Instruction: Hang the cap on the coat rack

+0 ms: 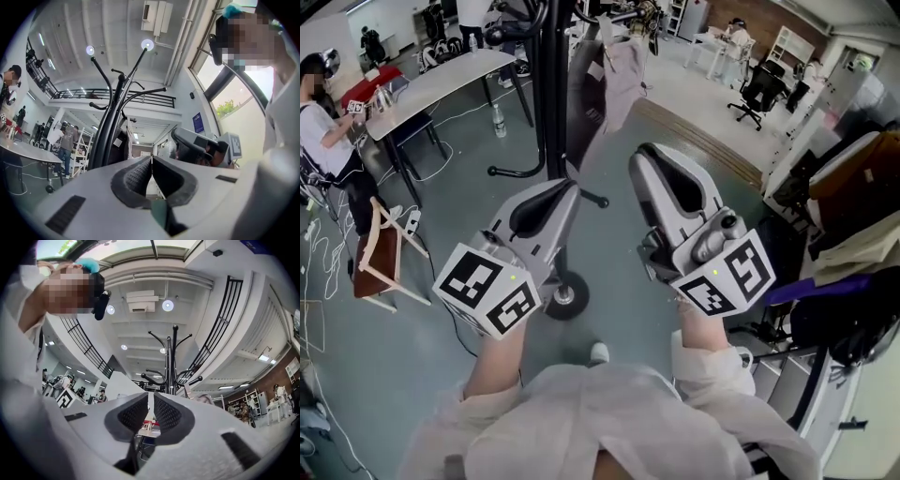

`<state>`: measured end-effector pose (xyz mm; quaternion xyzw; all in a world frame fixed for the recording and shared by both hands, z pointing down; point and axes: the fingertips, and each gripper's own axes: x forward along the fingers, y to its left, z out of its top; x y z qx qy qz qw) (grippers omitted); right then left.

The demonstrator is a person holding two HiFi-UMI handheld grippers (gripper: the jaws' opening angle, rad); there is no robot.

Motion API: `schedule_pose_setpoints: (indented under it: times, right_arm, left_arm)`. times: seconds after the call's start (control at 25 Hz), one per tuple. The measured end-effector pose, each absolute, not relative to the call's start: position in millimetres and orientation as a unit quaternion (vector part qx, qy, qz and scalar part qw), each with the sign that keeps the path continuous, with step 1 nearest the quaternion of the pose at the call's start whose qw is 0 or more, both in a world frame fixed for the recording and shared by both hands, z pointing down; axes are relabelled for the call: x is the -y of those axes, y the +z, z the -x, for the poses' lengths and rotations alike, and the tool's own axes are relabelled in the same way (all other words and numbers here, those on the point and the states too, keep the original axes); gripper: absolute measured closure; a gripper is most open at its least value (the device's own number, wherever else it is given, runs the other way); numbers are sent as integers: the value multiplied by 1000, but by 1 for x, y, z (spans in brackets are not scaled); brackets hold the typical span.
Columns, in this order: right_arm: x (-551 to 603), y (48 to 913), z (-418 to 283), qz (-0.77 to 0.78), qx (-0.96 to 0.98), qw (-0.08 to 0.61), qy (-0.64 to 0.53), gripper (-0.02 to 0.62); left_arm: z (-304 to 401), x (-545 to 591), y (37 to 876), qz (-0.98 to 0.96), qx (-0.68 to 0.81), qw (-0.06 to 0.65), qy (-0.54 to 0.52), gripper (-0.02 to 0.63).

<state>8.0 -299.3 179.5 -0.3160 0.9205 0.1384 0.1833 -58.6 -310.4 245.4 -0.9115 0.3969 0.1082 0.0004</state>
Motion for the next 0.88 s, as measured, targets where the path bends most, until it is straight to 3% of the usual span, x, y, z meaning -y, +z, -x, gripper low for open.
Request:
schedule_pose_setpoints:
  times: [0.88]
  right_arm:
    - [161,277,66,295,-949,78,76,589]
  left_arm:
    - [93,184,323,915,-395,-62,50,589]
